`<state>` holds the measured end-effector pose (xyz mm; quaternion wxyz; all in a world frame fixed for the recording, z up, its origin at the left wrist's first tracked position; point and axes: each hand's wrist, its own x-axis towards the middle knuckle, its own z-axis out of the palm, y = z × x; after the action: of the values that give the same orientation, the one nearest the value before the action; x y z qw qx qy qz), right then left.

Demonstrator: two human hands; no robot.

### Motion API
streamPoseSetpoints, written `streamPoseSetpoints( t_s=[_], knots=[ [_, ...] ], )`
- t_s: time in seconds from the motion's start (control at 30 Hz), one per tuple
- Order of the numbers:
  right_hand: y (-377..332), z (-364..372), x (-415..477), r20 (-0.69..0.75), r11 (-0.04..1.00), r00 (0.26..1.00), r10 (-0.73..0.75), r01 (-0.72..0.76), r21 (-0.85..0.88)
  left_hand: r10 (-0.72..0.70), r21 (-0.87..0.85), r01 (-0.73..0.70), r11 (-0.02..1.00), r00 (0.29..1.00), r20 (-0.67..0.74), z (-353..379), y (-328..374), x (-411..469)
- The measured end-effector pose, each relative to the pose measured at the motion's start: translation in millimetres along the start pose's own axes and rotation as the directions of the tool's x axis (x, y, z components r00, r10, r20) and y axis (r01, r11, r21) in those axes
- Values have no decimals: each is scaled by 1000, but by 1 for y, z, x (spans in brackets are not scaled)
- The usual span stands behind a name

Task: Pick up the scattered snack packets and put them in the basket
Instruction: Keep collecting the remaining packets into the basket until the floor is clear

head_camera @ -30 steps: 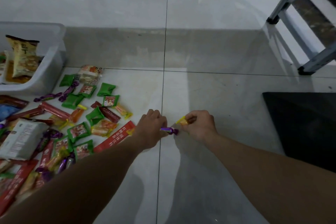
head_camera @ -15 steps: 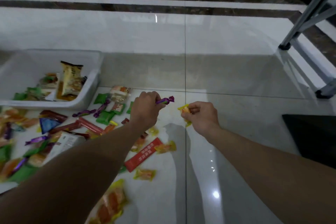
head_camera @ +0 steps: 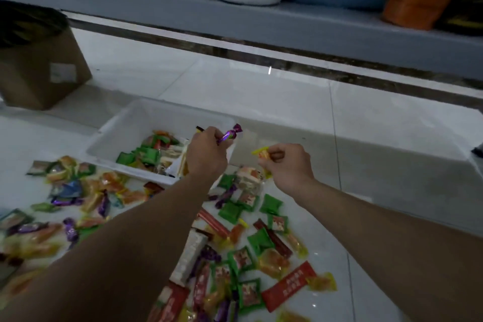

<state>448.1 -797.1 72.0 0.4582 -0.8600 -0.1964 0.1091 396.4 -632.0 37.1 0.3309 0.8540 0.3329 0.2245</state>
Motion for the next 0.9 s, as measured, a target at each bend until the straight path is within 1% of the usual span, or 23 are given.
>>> streamPoseSetpoints(
  t_s=[0.13,0.27,0.37,0.43,0.63,0.67,0.77,0.83,0.9],
  knots=[
    [-35,44,21,-22,1000,999,29,-29,8,-37,-17,36,999,999,-4,-24,-41,24],
    [-54,89,38,-38,998,997,69,-69,-11,-48,-43,47,998,999,-5,-32,-79,42],
    [-65,115,47,-22,994,995,97,-98,-41,-93,-70,91,993,996,-19,-38,-105,57],
    [-71,124,53,1,994,995,97,-97,-43,-120,-29,119,993,992,-49,-42,-119,68],
    [-73,134,71,56,994,996,76,-71,-79,-133,224,151,963,987,-95,-35,-142,85],
    [-73,136,75,64,994,995,77,-72,-80,-144,234,163,959,985,-96,-35,-145,86],
    [-78,144,90,84,996,995,61,-56,-62,-205,196,222,955,973,-102,-36,-152,88],
    [-85,148,101,78,999,996,45,-42,-31,-236,186,245,952,969,-66,-37,-152,88],
    [-91,151,110,84,1000,996,16,-14,-26,-225,206,226,952,974,-28,-39,-151,87]
  ],
)
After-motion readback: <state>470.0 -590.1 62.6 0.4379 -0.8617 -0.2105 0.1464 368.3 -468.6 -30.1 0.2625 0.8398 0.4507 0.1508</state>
